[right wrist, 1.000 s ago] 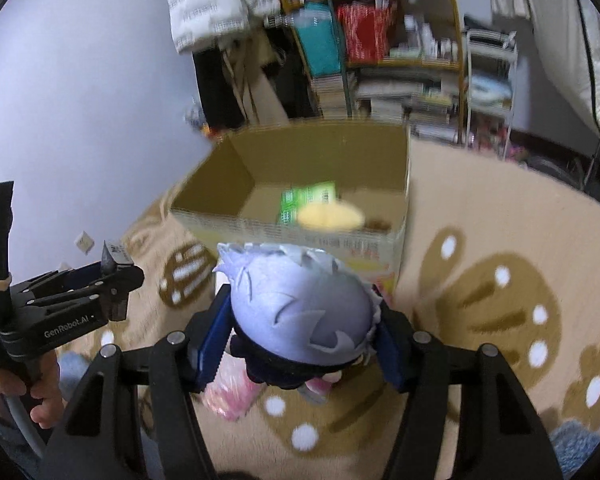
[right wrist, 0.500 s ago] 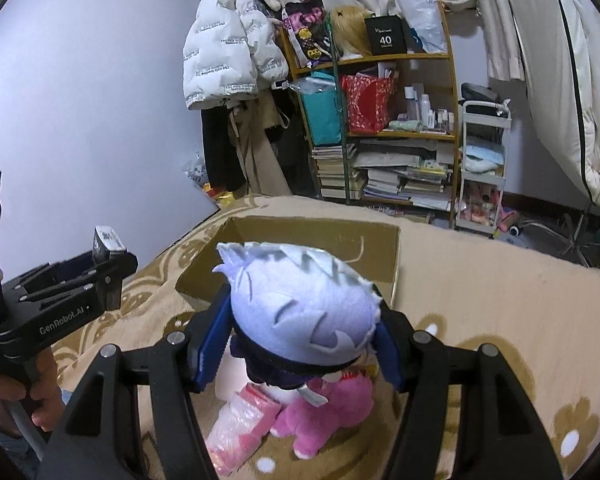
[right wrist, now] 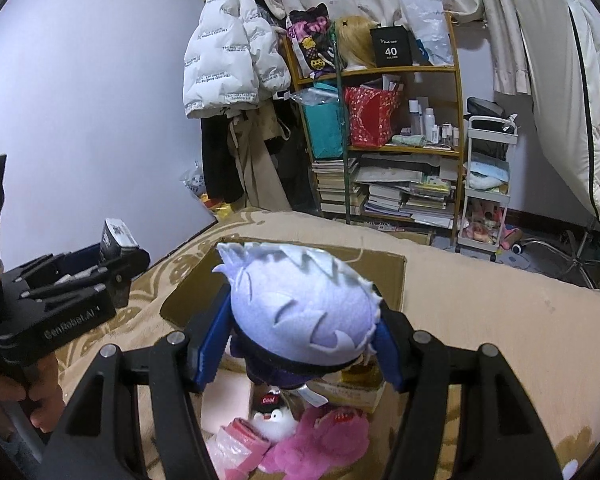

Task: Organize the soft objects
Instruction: 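Lift the white-haired doll with the right gripper while the left gripper lifts the black tissue pack, then release the doll and black tissue pack into the cardboard box with both grippers, then lower the right gripper onto the pink plush bear while the left gripper grasps the bagged pink towel roll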

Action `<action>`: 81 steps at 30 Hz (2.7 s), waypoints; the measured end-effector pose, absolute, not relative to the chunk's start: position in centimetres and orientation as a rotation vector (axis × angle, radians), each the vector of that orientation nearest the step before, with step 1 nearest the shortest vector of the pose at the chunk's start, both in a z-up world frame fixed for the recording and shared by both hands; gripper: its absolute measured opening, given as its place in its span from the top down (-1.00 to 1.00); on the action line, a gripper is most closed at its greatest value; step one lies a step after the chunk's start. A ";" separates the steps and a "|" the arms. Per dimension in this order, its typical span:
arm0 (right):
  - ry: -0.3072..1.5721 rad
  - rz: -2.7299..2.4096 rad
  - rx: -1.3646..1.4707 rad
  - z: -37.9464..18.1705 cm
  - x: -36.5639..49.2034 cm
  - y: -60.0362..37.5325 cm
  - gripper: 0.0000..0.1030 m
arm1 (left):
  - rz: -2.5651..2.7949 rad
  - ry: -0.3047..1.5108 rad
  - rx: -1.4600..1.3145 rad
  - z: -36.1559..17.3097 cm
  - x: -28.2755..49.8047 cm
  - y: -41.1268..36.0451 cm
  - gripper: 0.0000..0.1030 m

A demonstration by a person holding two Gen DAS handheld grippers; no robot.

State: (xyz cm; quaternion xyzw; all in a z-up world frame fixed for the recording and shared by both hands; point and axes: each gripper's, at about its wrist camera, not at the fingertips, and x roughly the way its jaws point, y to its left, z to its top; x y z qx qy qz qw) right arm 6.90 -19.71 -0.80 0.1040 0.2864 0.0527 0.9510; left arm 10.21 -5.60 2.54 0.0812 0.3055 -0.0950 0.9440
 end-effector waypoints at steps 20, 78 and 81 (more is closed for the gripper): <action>0.619 0.105 0.255 -3.2 10.6 -21.9 -0.31 | -0.222 0.661 0.155 0.5 12.4 -7.4 -0.10; 0.676 0.100 0.371 -3.1 8.0 -23.0 -1.00 | -0.148 0.723 0.165 1.5 8.3 -6.6 -0.93; 0.681 0.102 0.378 -2.9 7.3 -23.0 -1.00 | -0.142 0.737 0.167 1.7 7.5 -6.6 -0.93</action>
